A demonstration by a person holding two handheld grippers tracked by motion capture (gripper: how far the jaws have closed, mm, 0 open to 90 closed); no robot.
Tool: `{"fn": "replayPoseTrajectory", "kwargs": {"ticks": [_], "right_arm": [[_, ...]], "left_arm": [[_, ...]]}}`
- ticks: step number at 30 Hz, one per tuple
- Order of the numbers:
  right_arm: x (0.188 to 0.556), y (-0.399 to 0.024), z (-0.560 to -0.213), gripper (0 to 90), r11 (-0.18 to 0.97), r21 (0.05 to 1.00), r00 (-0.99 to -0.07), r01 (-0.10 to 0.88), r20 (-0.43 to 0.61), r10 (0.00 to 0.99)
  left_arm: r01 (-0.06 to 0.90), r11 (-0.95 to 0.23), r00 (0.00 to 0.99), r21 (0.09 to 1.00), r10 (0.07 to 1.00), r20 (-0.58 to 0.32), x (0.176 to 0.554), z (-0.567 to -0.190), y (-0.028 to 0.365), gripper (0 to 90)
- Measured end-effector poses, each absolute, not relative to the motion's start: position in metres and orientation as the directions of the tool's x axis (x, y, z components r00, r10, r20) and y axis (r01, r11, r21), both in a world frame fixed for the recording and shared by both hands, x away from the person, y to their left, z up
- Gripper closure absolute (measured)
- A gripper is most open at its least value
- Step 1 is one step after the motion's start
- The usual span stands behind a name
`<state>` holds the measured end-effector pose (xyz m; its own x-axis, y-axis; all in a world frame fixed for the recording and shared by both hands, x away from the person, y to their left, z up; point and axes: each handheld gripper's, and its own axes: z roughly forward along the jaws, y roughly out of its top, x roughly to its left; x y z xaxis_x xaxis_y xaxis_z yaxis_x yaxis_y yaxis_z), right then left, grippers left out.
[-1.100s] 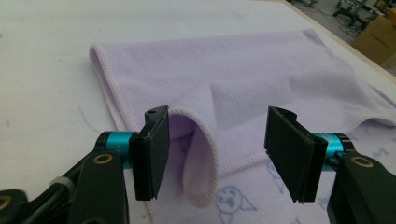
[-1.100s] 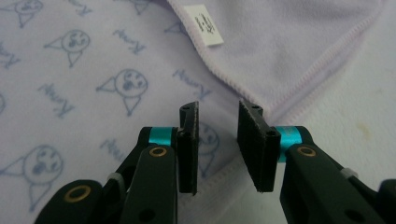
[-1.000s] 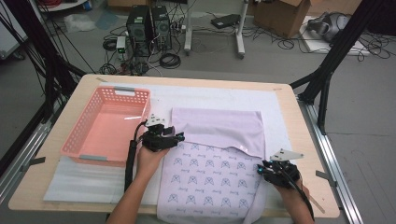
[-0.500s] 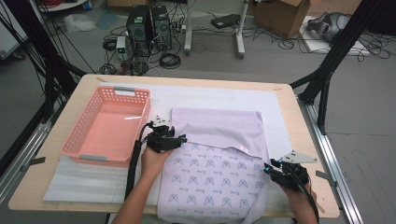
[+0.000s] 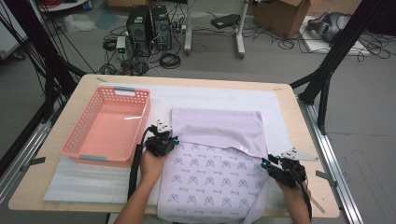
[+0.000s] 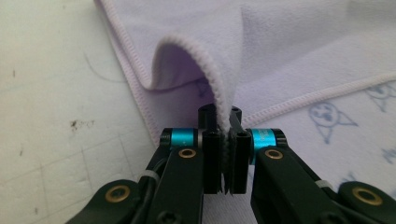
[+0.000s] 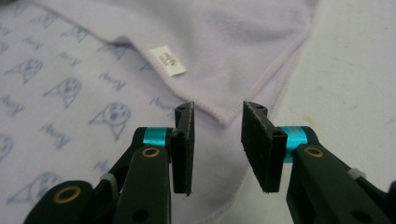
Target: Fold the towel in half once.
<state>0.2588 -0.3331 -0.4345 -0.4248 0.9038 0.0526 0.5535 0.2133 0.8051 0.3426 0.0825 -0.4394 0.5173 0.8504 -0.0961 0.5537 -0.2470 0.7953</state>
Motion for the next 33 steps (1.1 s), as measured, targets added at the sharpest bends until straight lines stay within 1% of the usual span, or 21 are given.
{"fn": "replayPoseTrajectory", "kwargs": {"ticks": [4,6,7,8,9,10,11,12,13,17,25,30,33], "right_arm": [[0.275,-0.328,-0.439,63.5,0.162,0.801,-0.391,0.577,0.097,0.915],[0.286,-0.322,-0.443,61.7,0.155,0.786,-0.372,0.599,0.101,0.923],[0.291,-0.319,-0.446,62.0,0.16,0.773,-0.367,0.614,0.099,0.925],[0.294,-0.317,-0.448,64.1,0.168,0.762,-0.365,0.626,0.096,0.926],[0.295,-0.313,-0.449,69.7,0.177,0.761,-0.355,0.624,0.075,0.932],[0.295,-0.313,-0.449,78.9,0.182,0.757,-0.366,0.627,0.08,0.927],[0.294,-0.312,-0.448,84.0,0.196,0.755,-0.383,0.626,0.079,0.92],[0.292,-0.311,-0.448,85.4,0.218,0.755,-0.393,0.619,0.058,0.918],[0.29,-0.311,-0.446,86.0,0.229,0.754,-0.401,0.616,0.05,0.915],[0.277,-0.319,-0.44,86.0,0.217,0.767,-0.422,0.604,0.077,0.903],[0.243,-0.33,-0.422,85.3,0.229,0.789,-0.468,0.571,0.083,0.88],[0.228,-0.335,-0.419,85.5,0.241,0.788,-0.5,0.566,0.096,0.861],[0.222,-0.336,-0.418,85.5,0.233,0.791,-0.51,0.566,0.114,0.852]], "left_arm": [[0.552,-0.218,0.561,0.805,0.811,-0.165,0.334,-0.432,0.088,87.2],[0.557,-0.195,0.571,0.807,0.796,-0.201,0.328,-0.43,0.092,87.2],[0.552,-0.192,0.577,0.811,0.791,-0.206,0.326,-0.429,0.095,87.2],[0.554,-0.18,0.58,0.813,0.784,-0.221,0.321,-0.428,0.099,87.1],[0.553,-0.174,0.587,0.815,0.775,-0.233,0.317,-0.428,0.102,87.2],[0.553,-0.167,0.591,0.816,0.77,-0.242,0.313,-0.429,0.105,87.1],[0.559,-0.157,0.593,0.814,0.762,-0.26,0.308,-0.43,0.108,87.2],[0.559,-0.154,0.599,0.814,0.754,-0.269,0.304,-0.431,0.11,87.1],[0.558,-0.151,0.603,0.816,0.749,-0.275,0.299,-0.432,0.111,87.1],[0.545,-0.15,0.627,0.825,0.726,-0.283,0.282,-0.433,0.113,87.1],[0.51,-0.145,0.647,0.848,0.714,-0.267,0.261,-0.427,0.117,86.9],[0.519,-0.16,0.669,0.84,0.687,-0.283,0.252,-0.432,0.121,86.7],[0.528,-0.155,0.666,0.835,0.685,-0.294,0.249,-0.435,0.125,86.7]]}}
